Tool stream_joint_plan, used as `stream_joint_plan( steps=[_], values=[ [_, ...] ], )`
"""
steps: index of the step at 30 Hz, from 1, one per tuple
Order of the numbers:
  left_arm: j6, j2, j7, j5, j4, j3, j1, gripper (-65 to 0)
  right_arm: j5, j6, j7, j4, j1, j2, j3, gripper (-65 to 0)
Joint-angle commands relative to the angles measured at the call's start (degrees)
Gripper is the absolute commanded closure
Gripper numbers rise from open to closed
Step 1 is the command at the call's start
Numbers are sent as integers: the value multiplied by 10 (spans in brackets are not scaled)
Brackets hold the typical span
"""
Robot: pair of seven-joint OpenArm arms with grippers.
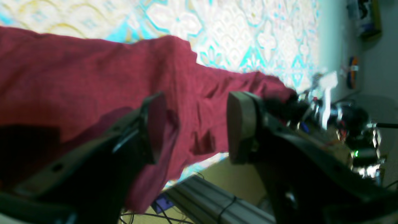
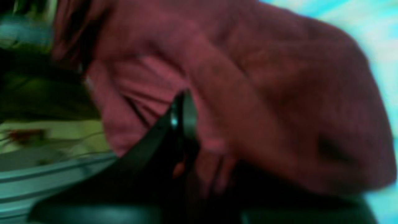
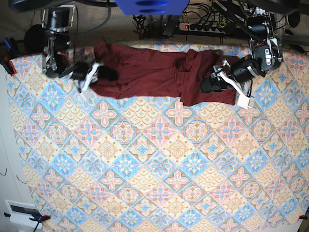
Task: Layout the t-shirt on the table in an organized manner, then fold the t-shirt properly
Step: 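Fold the shirt end inward toward the left gripper with the right gripper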
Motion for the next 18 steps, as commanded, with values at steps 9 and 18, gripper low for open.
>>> stream_joint_plan(
  steps=[9, 18],
  values=[
    [-1, -2, -9, -11, 10, -3, -15, -290, -42, -11, -6, -35, 59, 33, 1, -2],
    [-1, -6, -9, -7, 8, -3, -15, -290, -148, -11, -11, 58, 74, 33, -1, -5]
  ],
)
